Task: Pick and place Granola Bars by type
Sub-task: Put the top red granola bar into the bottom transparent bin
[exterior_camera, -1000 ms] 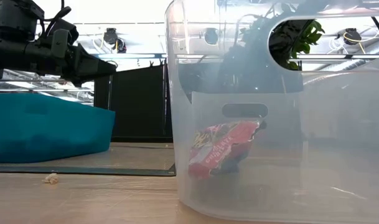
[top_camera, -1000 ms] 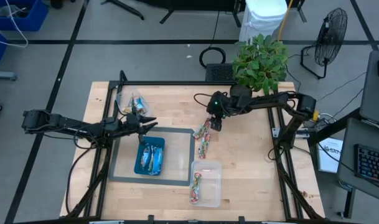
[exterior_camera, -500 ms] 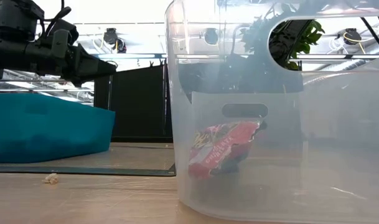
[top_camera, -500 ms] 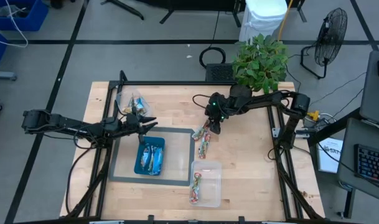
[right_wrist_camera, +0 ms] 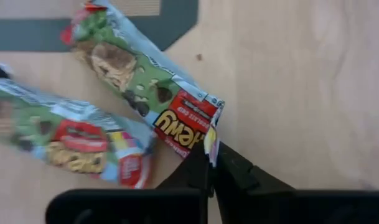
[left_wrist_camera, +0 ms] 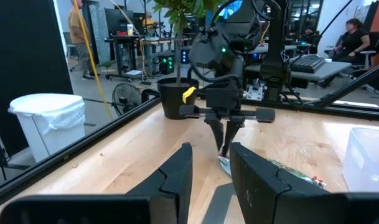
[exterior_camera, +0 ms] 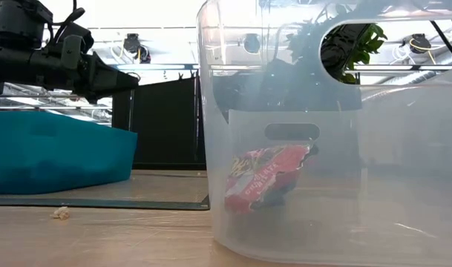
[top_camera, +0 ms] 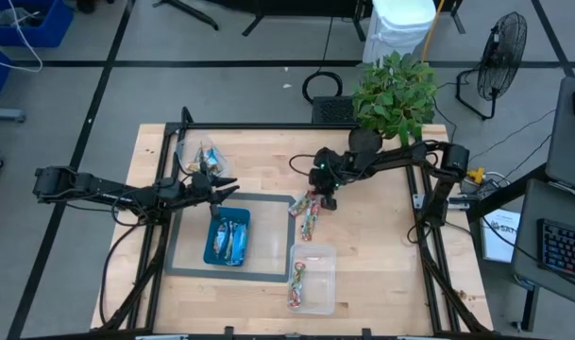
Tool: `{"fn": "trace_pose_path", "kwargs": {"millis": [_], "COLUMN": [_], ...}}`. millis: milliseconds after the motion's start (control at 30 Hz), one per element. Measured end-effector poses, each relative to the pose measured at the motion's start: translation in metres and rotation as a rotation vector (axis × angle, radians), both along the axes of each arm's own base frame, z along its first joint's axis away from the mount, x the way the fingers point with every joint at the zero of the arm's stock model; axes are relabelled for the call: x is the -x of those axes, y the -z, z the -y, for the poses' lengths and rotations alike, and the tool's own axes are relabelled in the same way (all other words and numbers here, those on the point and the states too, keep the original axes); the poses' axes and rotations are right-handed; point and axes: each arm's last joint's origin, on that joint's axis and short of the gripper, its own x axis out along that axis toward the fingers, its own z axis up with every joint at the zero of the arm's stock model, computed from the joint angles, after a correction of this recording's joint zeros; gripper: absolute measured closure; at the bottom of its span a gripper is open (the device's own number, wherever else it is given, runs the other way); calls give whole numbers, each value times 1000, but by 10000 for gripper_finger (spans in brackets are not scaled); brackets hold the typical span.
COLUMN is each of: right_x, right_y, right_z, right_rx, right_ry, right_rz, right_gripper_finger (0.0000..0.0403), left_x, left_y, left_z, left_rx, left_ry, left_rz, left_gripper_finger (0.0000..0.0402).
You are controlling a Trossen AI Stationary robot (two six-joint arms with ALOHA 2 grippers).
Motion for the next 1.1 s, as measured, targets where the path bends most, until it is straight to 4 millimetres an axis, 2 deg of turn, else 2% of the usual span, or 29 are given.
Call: {"fn": "trace_pose_path", "kwargs": {"millis": [100, 200, 367, 500, 600, 700, 833, 1100], "right_x": [-4, -7, -2, 10, 22, 33, 42, 52], "right_y": [-2, -13, -56, -101, -129, -148, -154, -142], "right_z": [-8, -18, -37, -58, -79, -102, -133, -188], "right_rx": [85, 119, 180, 201, 116, 7, -92, -196], "right_ry": [-34, -76, -112, -166, -243, -336, -435, -529], "right_rz": [6, 46, 172, 323, 439, 513, 542, 517], "right_gripper_finger": [400, 401, 402, 402, 402, 402, 402, 403], "left_x": [0, 0, 0, 0, 0, 0, 0, 0], "left_y": [0, 0, 0, 0, 0, 0, 0, 0], "left_z": [0, 0, 0, 0, 0, 0, 0, 0], "left_rx": [0, 0, 0, 0, 0, 0, 0, 0], "left_ry": [0, 0, 0, 0, 0, 0, 0, 0], "left_rz": [-1, 0, -1, 0, 0, 0, 0, -1], "left_gripper_finger": [289, 289, 289, 289, 289, 289, 289, 289]}}
